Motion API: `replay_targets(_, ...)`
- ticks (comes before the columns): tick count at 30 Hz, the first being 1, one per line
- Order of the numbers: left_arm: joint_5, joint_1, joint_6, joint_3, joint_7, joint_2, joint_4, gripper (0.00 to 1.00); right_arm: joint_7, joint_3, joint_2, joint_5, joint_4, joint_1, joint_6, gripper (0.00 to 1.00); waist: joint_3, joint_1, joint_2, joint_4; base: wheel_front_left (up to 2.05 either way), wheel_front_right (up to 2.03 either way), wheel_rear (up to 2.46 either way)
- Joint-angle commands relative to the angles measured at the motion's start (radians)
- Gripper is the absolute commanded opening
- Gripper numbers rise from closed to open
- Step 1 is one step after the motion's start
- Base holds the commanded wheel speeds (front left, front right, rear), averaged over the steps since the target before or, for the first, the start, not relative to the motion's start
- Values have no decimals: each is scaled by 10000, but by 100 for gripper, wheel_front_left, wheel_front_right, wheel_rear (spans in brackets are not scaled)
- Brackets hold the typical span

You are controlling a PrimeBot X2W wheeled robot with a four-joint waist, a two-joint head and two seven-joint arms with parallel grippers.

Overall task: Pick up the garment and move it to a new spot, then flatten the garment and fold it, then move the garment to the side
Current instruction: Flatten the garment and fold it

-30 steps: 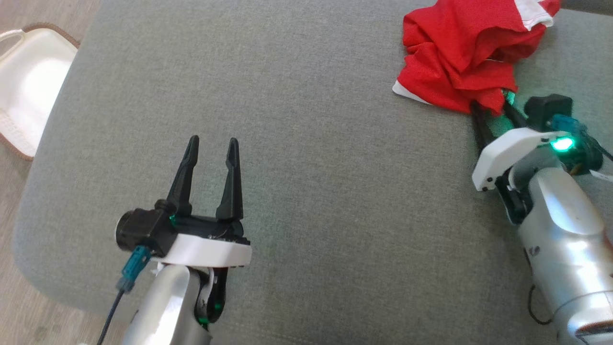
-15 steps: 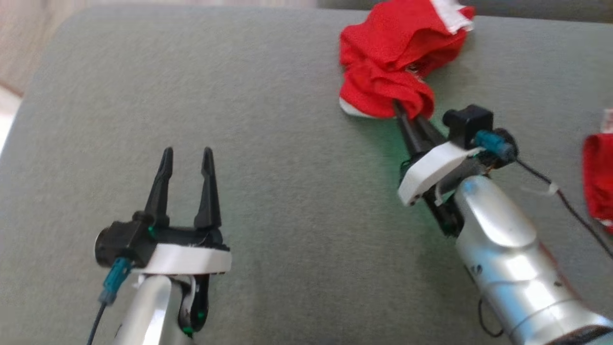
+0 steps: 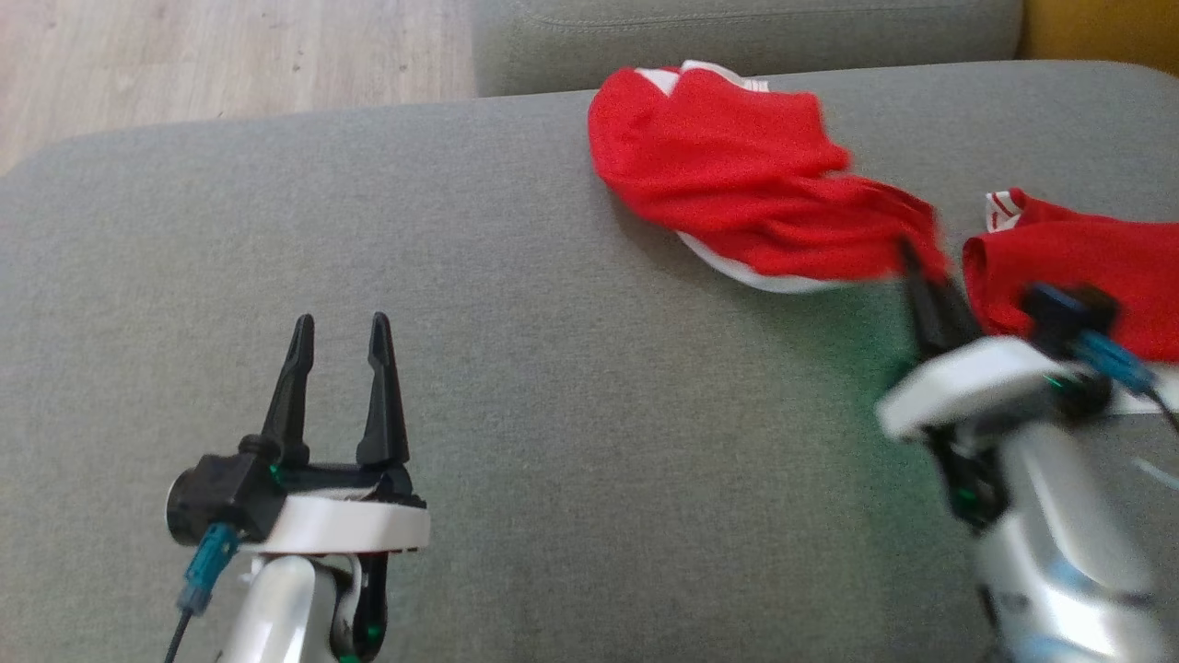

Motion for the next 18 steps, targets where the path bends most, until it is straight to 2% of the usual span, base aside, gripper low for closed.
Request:
replay_targets(1, 36, -155, -6, 287, -51, 63, -349, 100, 38, -75, -58, -204, -383, -29, -7, 0, -24, 2, 0, -55, 0, 0, 0)
replay_targets(6, 52, -221, -49, 160, -51, 63, -288, 100, 553, -2044, 40, -1083, -320, 645, -7, 0, 48, 2, 0, -69, 0, 0, 0)
replay_targets(7, 53, -238, -58, 135, -51, 63, -266, 100, 632, -2244, 73, -1307, -261, 684, -7, 20, 64, 2, 0, -53, 0, 0, 0)
replay_targets(8, 50, -254, -66, 110, -51, 63, -241, 100, 617, -2435, 113, -1528, -245, 689, -7, 100, 78, 2, 0, -34, 0, 0, 0)
replay_targets(11, 30, -276, -80, 31, -51, 62, -160, 100, 512, -2725, 308, -2084, -243, 628, -7, 100, 85, 2, 0, 48, 0, 0, 0)
replay_targets(15, 27, -261, -90, 15, -51, 62, -100, 100, 42, -2387, 400, -2424, -618, 648, -7, 100, 35, 2, 0, 97, 0, 0, 0)
replay_targets(18, 17, -236, -77, 48, -51, 62, -98, 100, -354, -1756, 420, -2190, -1016, 860, -7, 100, -40, 2, 0, 123, 0, 0, 0)
